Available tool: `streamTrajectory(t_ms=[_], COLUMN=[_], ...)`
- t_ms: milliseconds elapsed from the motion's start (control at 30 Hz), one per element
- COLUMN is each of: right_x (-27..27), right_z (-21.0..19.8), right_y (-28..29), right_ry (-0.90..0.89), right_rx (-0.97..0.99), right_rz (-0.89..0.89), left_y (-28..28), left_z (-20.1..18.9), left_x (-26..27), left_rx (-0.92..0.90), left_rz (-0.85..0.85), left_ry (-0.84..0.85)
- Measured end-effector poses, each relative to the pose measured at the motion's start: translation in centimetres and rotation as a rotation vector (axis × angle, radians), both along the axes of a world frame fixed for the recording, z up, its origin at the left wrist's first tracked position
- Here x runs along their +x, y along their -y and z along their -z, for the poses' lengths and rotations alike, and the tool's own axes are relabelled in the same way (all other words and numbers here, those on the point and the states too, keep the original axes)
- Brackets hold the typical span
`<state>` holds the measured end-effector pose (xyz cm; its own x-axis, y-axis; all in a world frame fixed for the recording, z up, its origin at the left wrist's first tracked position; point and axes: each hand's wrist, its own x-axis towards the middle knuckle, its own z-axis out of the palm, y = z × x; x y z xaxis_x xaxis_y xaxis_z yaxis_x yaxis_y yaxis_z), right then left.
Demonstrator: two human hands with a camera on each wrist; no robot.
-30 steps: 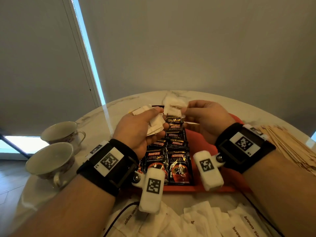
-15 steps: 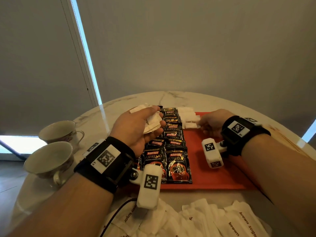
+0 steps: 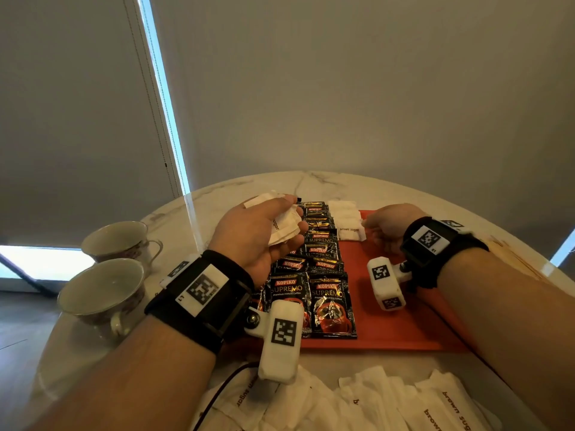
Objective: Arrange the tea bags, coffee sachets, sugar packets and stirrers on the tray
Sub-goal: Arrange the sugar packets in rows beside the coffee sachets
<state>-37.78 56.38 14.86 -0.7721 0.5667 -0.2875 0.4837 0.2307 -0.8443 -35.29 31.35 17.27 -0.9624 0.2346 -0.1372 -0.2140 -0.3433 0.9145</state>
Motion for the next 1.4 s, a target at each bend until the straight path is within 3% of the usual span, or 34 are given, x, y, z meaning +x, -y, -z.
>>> streamTrajectory(t_ms=[300, 433, 567, 800, 1067, 1400], right_x=[1.4, 2.2, 4.6, 6.8, 6.6, 6.9], right_z=[-0.1, -0.8, -1.6, -1.2, -1.9, -1.2], right_y=[2.5, 3.1, 5.3, 8.7, 8.6, 8.7], right_ry=[-0.006, -0.183, -0.349, -0.371, -0.562, -0.582], right_rx=[-0.203, -0.34, -0.494, -0.431, -0.518, -0.393], right_rz=[-0.086, -0.086, -0.288, -0.507, -0.348, -0.412], left_y=[-0.1, -0.2, -0.7, -0.7, -0.4, -0.5], left_z=[0.3, 0.7, 1.0, 1.1, 0.3, 0.6], left_x=[0.2, -0.5, -0.7, -0.2, 0.8, 0.5], left_rx=[0.101, 0.117, 0.114, 0.165, 0.155, 0.06], left_rz=[0.112, 0.132, 0.071, -0.021, 0.053, -0.029], left_ry=[0.062, 0.052, 0.025, -0.097, -0.143, -0.157])
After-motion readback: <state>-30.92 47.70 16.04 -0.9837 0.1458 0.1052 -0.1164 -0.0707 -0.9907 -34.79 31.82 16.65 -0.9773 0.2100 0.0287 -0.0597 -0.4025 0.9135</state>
